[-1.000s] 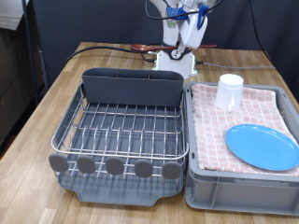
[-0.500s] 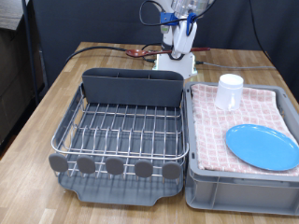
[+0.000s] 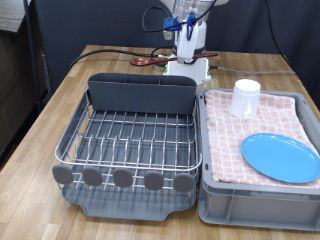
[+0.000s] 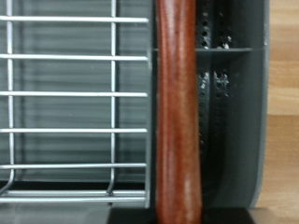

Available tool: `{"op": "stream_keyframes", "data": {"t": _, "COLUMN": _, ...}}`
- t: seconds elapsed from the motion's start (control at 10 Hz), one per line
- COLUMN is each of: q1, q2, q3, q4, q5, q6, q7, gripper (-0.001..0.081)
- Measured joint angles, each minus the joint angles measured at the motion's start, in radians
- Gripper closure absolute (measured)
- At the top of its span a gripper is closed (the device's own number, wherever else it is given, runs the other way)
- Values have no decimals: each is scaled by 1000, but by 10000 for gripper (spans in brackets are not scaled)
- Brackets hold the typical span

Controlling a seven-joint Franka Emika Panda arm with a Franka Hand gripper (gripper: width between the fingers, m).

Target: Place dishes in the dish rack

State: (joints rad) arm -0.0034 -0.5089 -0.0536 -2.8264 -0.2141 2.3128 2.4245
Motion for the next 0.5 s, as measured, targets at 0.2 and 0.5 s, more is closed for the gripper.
{"op": "stream_keyframes", "data": {"t": 0.2, "q1": 10, "q2": -4, "q3": -52, "q4": -1, "q5": 57, "q6": -27, "q7": -64, "gripper": 714}}
{"op": "stream_keyframes", "data": {"t": 0.5, "q1": 31, "q2": -18, "q3": -126, "q4": -1, "q5": 149, "q6": -42, "q7": -173, "gripper": 714}}
